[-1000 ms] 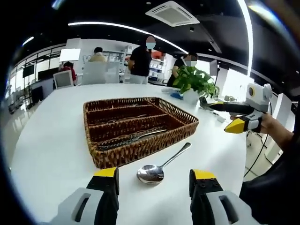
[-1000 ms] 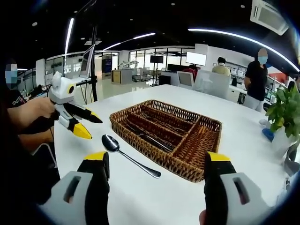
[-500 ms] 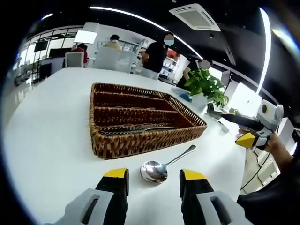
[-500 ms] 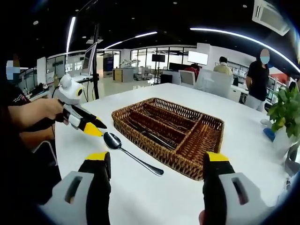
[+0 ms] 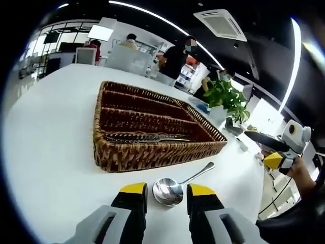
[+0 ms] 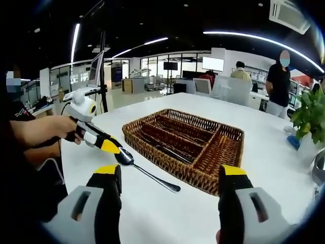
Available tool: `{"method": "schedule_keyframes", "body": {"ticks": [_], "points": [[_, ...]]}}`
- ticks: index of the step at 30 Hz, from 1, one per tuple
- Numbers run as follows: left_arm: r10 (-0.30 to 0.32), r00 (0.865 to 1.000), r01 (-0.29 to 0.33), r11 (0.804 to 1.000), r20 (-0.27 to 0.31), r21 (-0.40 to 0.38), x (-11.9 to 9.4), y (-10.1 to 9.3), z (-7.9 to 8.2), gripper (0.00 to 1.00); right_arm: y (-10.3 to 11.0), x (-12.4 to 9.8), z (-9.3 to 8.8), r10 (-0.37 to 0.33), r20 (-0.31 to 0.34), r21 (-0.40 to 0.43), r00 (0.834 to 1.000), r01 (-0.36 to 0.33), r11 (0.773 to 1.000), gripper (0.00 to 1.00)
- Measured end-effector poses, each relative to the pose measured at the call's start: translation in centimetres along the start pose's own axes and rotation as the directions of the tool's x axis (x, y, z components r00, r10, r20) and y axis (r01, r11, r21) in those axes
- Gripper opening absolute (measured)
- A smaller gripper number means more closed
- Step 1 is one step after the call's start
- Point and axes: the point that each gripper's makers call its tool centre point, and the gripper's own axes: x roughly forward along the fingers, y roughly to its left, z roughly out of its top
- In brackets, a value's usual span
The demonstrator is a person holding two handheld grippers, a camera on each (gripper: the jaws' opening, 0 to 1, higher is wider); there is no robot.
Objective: Arrange the knives, forks, and spoons in their matching storage slots by inserting each utensil handle-first until every utensil is classified and aligned in the correct compartment
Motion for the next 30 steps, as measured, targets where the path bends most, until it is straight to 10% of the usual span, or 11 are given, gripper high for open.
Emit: {"method": "schedule_keyframes", "body": {"ticks": [30], "points": [[0.002, 1.0, -0.002, 0.999, -0.01, 0.042, 0.7, 0.5, -1.6, 0.09, 0.3, 0.2, -1.4, 0.007, -0.04, 0.004, 0.999, -0.006, 1.0, 0.72]]}}
